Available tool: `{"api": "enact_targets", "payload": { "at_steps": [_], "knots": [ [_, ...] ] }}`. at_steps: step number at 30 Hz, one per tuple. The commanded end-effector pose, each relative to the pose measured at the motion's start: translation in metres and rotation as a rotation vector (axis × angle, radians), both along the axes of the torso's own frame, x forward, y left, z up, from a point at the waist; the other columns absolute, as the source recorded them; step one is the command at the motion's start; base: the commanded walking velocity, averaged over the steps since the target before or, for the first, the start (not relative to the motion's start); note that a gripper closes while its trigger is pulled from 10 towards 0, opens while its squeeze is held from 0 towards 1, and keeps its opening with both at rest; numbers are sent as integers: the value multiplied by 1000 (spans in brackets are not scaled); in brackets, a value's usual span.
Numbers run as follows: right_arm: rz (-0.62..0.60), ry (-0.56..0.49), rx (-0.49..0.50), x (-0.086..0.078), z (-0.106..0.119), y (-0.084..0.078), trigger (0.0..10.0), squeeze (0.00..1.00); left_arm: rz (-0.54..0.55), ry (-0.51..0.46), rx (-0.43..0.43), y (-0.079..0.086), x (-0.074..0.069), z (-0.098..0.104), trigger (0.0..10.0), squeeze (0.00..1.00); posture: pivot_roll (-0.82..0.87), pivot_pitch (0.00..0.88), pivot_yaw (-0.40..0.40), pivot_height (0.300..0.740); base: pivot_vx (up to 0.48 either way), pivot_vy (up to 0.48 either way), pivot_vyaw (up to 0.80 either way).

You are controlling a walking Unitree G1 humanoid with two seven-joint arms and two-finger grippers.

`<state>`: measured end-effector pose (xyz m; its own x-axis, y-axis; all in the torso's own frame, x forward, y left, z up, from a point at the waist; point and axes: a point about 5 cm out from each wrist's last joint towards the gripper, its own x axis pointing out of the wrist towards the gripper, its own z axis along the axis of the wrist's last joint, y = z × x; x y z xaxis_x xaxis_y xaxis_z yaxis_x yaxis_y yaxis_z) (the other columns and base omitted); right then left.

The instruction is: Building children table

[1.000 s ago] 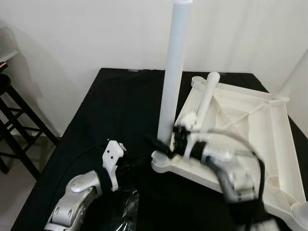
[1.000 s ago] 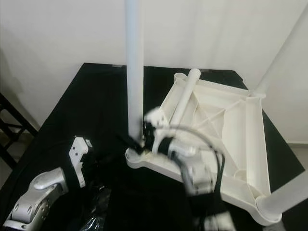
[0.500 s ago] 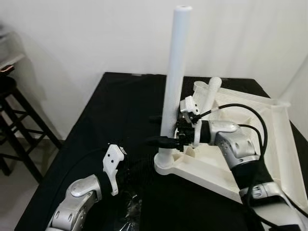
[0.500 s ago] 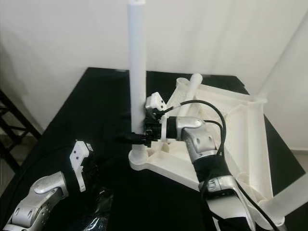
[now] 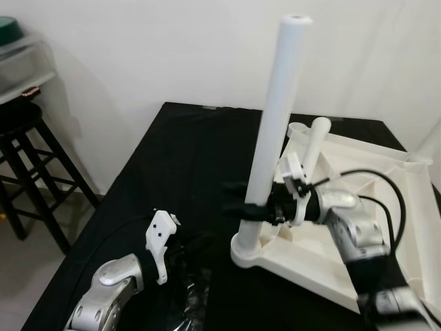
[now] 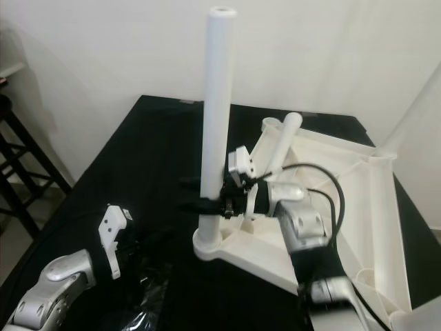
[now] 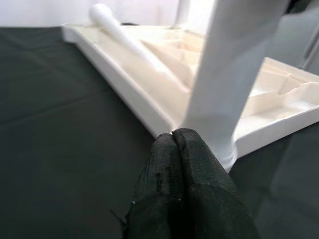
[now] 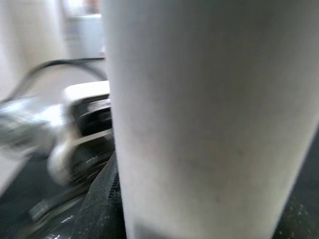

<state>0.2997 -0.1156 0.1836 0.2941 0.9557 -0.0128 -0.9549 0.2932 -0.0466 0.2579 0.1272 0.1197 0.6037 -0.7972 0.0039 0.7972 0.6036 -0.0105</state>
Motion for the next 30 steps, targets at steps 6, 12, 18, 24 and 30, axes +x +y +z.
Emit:
{"api": "enact_targets", "payload": {
  "at_steps": [6, 12, 18, 24, 30],
  "knots": [
    [-621, 194, -90, -11, -47, 26, 0, 0, -15, 1, 0, 1, -1, 2, 10000, 0, -111, 28, -16, 740, 0, 0, 0],
    [-577, 201, -100, -8, -51, 23, 0, 0, -19, 1, 5, 0, 1, 2, 10000, 0, -97, 29, -16, 740, 0, 0, 0],
    [-607, 201, -98, -6, -45, 20, 10000, 0, -4, -2, 0, 1, 1, 2, 10000, 0, -90, 33, -13, 740, 0, 0, 0],
    [-514, 132, -129, 6, -37, 8, 10000, 1000, -14, 0, 4, 0, 2, 2, 10000, 0, -83, 34, -15, 740, 0, 0, 0],
    [-342, 63, -93, 23, -16, -9, 10000, 1000, -12, -2, 5, 0, 2, 2, 10000, 0, -77, 27, -20, 740, 0, 0, 0]
  ]
}}
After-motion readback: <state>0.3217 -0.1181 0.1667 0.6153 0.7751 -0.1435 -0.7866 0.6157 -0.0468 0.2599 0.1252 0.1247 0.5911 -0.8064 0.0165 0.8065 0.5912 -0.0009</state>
